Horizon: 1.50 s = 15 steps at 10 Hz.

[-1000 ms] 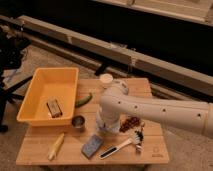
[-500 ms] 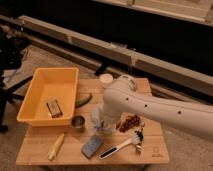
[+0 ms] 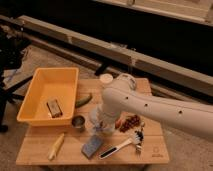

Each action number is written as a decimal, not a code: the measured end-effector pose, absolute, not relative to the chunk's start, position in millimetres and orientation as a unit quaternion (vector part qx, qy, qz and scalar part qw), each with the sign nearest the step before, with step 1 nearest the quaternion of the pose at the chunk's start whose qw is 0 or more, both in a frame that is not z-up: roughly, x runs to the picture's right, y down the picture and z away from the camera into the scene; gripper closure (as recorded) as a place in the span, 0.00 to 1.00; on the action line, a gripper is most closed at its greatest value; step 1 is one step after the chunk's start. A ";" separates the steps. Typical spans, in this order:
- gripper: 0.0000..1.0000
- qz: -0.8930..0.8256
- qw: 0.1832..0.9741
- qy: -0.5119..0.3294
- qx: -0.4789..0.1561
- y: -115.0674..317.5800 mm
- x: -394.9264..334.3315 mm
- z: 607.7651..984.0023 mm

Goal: Place towel in metal cup

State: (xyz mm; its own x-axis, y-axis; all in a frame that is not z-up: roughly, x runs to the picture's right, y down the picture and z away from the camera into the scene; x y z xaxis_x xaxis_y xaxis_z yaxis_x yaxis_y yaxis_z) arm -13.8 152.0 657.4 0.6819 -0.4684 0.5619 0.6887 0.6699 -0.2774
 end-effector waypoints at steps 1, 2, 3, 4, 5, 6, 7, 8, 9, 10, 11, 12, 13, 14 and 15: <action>0.82 -0.327 0.885 -0.229 -0.241 151.9 -14.3 657.8; 0.82 -0.327 0.886 -0.230 -0.236 149.7 -14.9 659.5; 0.82 -0.331 0.885 -0.232 -0.232 145.7 -21.3 661.1; 0.82 -0.336 0.884 -0.235 -0.225 139.7 -36.1 663.4; 0.82 -0.343 0.881 -0.239 -0.220 133.9 -54.0 665.7; 0.82 -0.352 0.878 -0.243 -0.216 128.9 -72.4 668.6; 0.82 -0.360 0.874 -0.248 -0.213 125.5 -87.6 670.4; 0.82 -0.373 0.867 -0.253 -0.211 120.9 -105.5 673.7; 0.82 -0.385 0.861 -0.256 -0.211 118.6 -118.4 675.6; 0.82 -0.397 0.855 -0.259 -0.210 117.3 -131.1 677.7; 0.82 -0.411 0.847 -0.264 -0.208 115.1 -142.7 679.7; 0.82 -0.425 0.840 -0.265 -0.209 113.0 -146.5 682.5; 0.82 -0.427 0.839 -0.265 -0.210 113.5 -146.6 683.1; 0.82 -0.425 0.839 -0.265 -0.210 113.2 -145.4 683.1; 0.82 -0.425 0.840 -0.265 -0.211 113.1 -145.0 683.2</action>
